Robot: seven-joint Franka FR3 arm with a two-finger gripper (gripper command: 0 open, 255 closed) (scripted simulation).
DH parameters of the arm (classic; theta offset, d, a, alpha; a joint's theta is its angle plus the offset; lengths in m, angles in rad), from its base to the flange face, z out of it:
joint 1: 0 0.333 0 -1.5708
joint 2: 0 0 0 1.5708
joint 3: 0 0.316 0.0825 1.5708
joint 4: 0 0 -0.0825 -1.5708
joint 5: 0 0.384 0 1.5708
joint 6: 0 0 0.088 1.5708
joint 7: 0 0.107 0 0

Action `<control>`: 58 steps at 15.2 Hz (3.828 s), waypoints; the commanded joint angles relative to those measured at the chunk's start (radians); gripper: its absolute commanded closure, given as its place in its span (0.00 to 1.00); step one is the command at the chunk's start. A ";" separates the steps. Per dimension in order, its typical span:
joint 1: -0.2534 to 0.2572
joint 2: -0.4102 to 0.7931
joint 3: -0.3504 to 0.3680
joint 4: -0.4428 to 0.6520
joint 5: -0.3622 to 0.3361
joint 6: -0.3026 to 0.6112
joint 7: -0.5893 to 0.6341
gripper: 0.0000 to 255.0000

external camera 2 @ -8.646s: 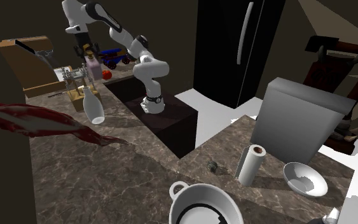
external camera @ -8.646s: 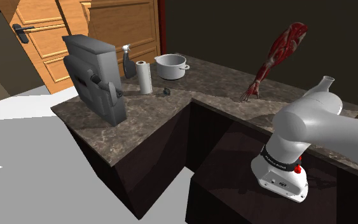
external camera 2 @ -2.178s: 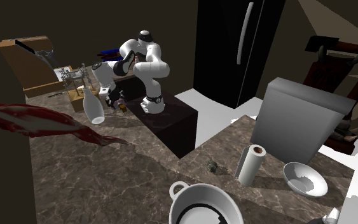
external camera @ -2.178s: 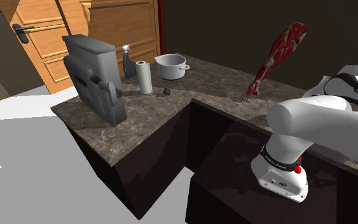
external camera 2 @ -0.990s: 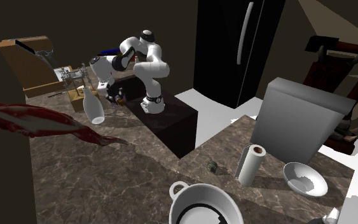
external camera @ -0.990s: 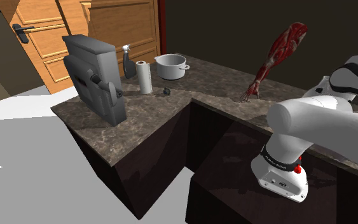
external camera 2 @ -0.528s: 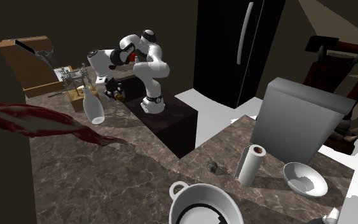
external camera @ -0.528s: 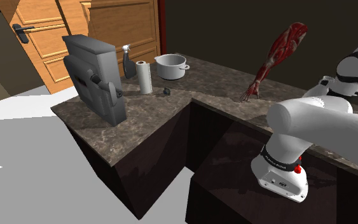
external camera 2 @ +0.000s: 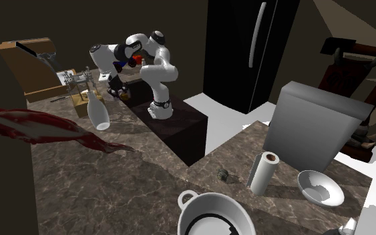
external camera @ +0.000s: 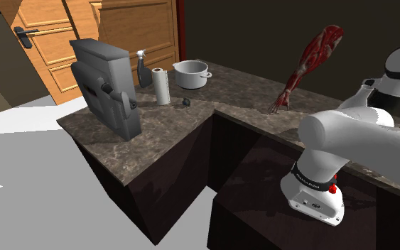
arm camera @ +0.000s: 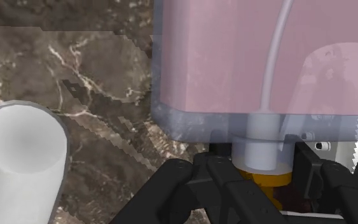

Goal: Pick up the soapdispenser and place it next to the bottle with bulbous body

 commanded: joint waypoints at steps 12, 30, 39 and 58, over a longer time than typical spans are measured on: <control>0.037 0.017 0.163 0.118 0.152 -0.112 -0.003 1.00; 0.093 0.096 0.325 0.332 0.307 -0.260 -0.012 1.00; 0.118 0.152 0.379 0.452 0.362 -0.329 -0.020 1.00; 0.517 0.691 0.259 0.662 0.610 0.019 0.180 1.00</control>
